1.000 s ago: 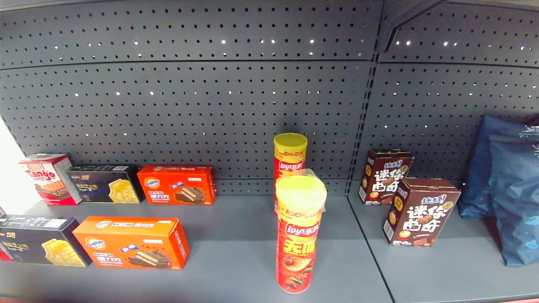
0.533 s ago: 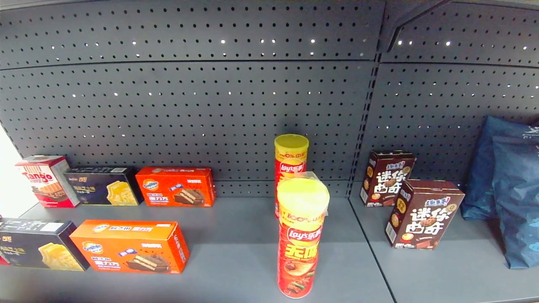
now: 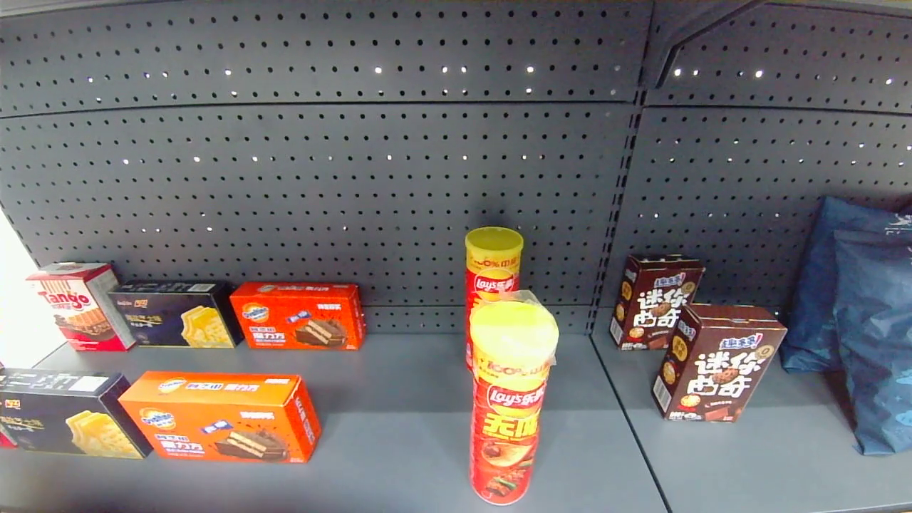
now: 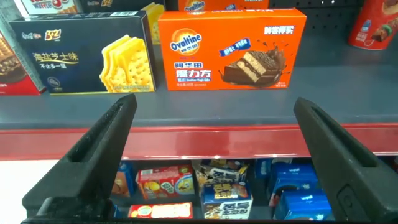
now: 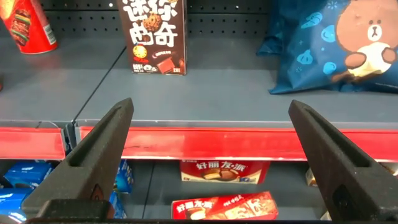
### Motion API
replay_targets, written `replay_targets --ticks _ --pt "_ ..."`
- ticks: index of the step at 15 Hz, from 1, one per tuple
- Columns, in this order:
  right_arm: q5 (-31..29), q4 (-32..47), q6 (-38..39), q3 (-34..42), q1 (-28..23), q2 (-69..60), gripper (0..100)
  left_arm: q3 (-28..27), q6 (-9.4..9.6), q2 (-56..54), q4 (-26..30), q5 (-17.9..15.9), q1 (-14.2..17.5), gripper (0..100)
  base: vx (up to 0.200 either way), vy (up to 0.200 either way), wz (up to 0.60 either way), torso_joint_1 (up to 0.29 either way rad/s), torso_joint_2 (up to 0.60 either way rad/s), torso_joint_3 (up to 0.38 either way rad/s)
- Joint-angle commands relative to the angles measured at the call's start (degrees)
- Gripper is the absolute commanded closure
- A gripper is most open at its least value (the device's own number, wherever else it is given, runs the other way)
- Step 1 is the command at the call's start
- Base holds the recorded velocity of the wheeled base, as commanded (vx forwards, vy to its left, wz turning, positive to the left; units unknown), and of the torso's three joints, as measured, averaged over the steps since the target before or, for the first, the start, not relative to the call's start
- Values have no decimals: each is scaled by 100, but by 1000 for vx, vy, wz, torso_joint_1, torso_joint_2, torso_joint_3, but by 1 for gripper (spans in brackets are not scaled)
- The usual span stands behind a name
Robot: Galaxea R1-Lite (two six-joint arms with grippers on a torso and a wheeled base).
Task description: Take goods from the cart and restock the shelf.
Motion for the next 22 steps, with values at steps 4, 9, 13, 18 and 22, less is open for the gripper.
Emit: replay_targets --ticks 4,9,13,18,22 --pt "1 -4 -2 0 1 9 0 0 2 -2 0 -2 2 0 0 0 0 0 0 0" --pt "1 -4 -11 0 1 9 0 0 2 -2 0 -2 2 0 0 0 0 0 0 0" --pt "1 -4 -2 0 1 9 0 0 2 -2 0 -2 2 0 0 0 0 0 0 0" --pt "1 -4 -2 0 1 9 0 0 2 -2 0 -2 2 0 0 0 0 0 0 0" --pt "1 -4 -2 0 1 9 0 0 2 -2 0 -2 2 0 0 0 0 0 0 0"
